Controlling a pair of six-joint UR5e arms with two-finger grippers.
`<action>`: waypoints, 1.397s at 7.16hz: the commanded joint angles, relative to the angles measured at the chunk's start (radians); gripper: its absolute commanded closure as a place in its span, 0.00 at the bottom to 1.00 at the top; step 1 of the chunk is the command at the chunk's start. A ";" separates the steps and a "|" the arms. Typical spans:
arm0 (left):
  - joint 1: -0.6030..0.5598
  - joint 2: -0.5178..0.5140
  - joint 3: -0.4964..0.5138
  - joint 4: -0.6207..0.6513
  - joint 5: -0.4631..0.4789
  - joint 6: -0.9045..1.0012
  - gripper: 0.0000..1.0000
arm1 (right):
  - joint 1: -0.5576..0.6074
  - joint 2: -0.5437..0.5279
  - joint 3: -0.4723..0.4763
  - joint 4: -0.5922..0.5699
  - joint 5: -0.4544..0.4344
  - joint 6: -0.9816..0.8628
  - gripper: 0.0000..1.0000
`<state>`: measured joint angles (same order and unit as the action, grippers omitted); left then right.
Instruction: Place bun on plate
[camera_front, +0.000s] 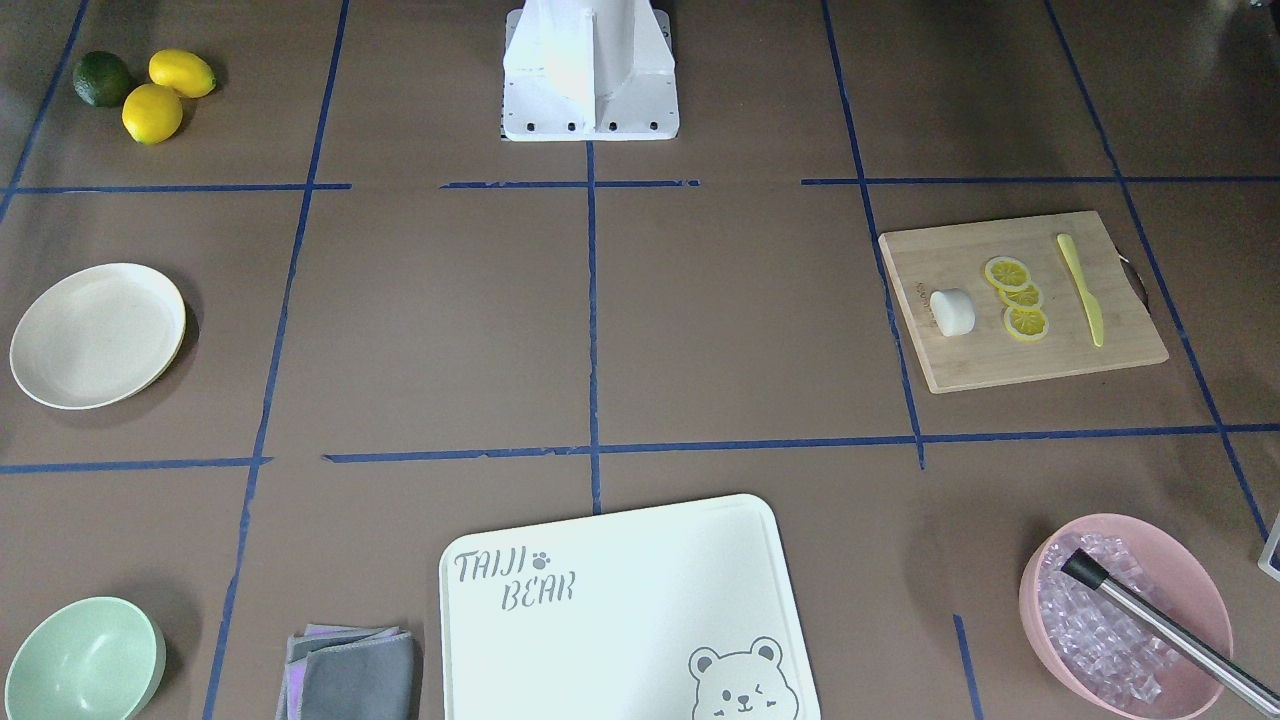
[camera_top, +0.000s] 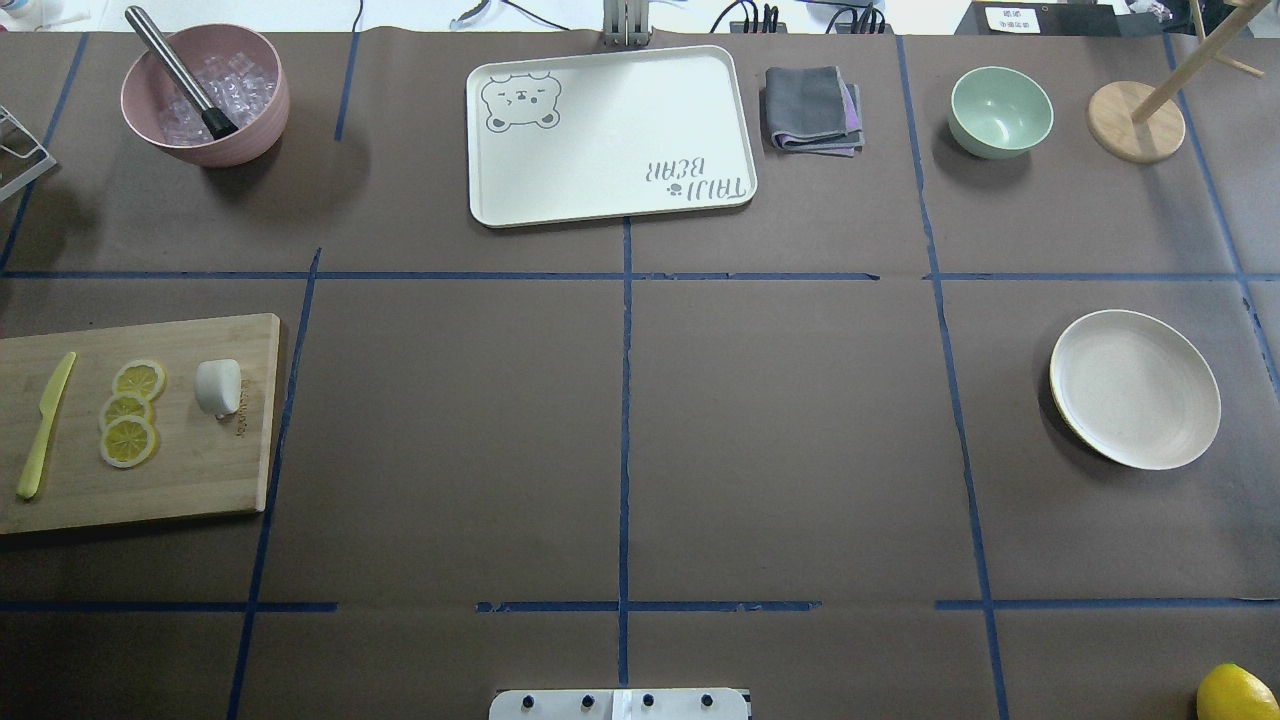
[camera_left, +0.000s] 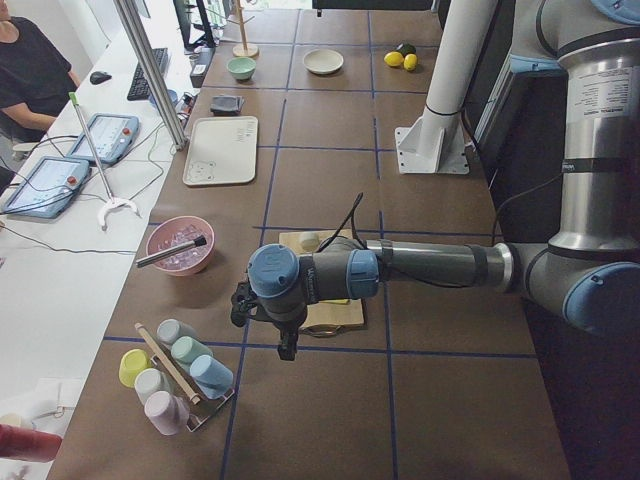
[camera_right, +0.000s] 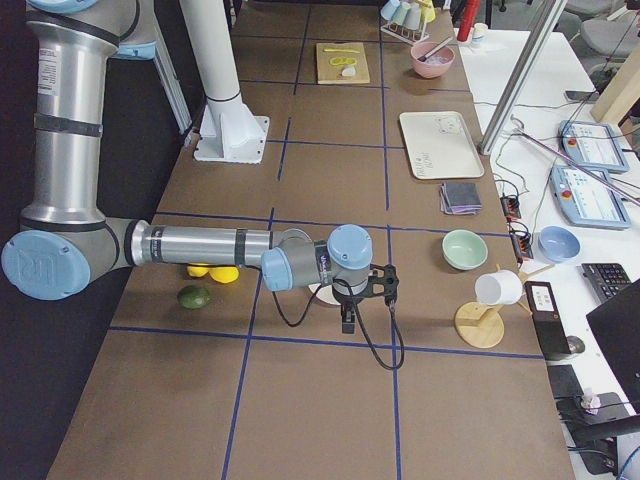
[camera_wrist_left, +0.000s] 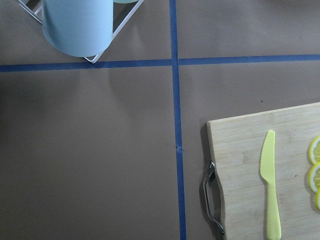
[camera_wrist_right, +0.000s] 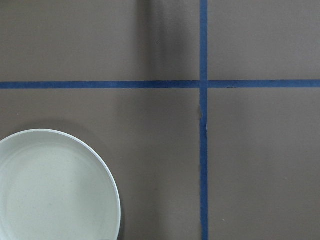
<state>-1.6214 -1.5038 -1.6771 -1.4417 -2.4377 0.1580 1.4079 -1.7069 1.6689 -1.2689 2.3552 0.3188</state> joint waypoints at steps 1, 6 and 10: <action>0.000 -0.001 -0.006 0.000 -0.001 -0.002 0.00 | -0.163 -0.005 -0.090 0.290 -0.063 0.283 0.00; 0.000 -0.001 -0.020 0.000 -0.001 -0.002 0.00 | -0.280 -0.002 -0.161 0.402 -0.080 0.393 0.00; -0.002 0.001 -0.026 0.000 -0.001 -0.002 0.00 | -0.291 0.001 -0.179 0.401 -0.077 0.394 0.04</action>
<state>-1.6217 -1.5039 -1.7012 -1.4420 -2.4390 0.1565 1.1179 -1.7064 1.5017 -0.8680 2.2755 0.7127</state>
